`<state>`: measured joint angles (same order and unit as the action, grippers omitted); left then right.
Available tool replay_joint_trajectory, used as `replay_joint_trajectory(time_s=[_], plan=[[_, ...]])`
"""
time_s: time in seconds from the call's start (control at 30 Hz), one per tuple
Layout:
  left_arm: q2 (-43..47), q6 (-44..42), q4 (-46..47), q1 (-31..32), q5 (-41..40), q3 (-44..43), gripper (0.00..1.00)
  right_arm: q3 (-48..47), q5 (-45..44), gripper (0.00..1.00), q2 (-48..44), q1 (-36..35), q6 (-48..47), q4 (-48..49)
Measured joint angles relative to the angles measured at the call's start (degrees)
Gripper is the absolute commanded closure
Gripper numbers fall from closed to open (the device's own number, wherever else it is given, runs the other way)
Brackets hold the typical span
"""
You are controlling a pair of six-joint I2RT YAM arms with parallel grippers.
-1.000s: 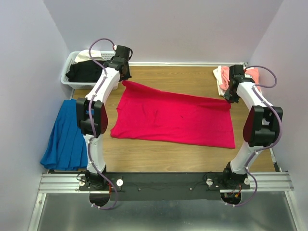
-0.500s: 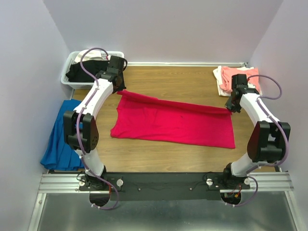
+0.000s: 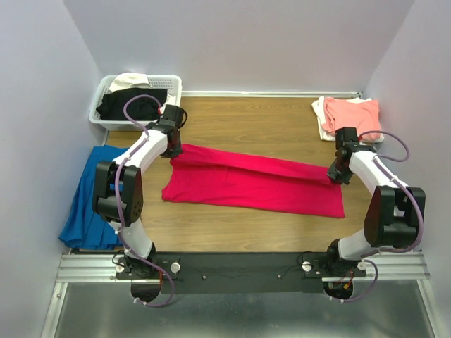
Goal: Fold and stack the t-shirts
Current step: Fold the other side of the tshirt into a rectangle
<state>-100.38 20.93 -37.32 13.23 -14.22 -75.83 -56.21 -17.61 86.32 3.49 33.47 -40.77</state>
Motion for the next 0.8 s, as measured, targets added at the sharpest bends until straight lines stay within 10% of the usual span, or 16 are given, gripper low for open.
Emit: replay_joint_trajectory(time_s=[0.37,0.8], plan=[[0.0,1.2,1.2,0.0,0.0,3.9,0.87,3.5,-0.1,0.54,-0.6,0.0,3.7,-2.0],[2.0,3.1,-0.3,0.0,-0.9,7.7,0.79,4.5,-0.5,0.54,-7.2,0.0,5.0,-6.1]])
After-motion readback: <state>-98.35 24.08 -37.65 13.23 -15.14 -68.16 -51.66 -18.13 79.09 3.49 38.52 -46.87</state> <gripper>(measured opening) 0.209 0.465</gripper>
